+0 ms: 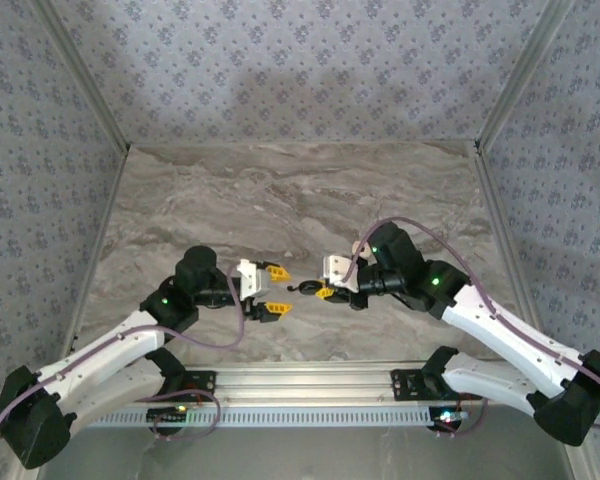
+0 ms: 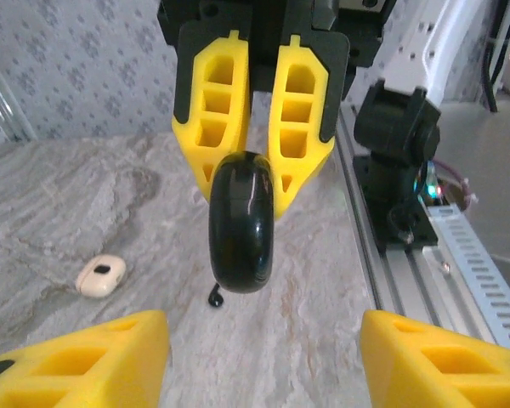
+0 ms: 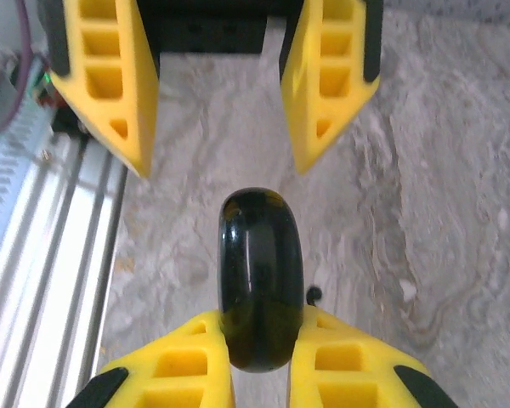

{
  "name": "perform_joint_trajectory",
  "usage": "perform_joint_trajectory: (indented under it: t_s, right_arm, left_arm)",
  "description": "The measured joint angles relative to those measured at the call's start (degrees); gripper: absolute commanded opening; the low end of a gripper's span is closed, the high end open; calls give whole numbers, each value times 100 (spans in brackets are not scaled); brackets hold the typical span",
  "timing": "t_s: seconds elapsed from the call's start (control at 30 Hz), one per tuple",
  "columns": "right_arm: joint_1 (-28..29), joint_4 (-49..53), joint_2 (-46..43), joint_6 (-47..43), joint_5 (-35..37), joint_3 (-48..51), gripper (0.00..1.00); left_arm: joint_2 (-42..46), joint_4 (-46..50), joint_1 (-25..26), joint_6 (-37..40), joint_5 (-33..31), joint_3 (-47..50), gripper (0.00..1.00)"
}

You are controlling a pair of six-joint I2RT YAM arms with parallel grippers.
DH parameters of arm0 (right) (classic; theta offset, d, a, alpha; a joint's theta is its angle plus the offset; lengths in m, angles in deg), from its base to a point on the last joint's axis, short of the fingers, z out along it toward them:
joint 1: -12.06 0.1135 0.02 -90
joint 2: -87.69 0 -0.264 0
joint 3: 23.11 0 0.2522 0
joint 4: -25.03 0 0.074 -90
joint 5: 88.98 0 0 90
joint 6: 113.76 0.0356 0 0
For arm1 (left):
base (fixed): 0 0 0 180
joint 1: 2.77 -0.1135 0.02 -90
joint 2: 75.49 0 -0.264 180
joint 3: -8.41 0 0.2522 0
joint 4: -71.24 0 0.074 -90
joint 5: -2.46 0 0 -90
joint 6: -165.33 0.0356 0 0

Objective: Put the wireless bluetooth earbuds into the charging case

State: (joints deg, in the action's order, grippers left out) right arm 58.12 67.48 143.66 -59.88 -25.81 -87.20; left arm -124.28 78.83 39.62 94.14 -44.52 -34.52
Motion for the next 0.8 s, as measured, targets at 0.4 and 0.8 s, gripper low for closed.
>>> perform_joint_trajectory:
  t_s: [0.4, 0.8]
  right_arm:
    - [704, 643, 1088, -522, 793, -629, 16]
    - [748, 367, 1235, -553, 339, -654, 16]
  left_arm:
    - [-802, 1458, 236, 1047, -203, -529, 56]
    - [-800, 1502, 236, 1117, -192, -529, 43]
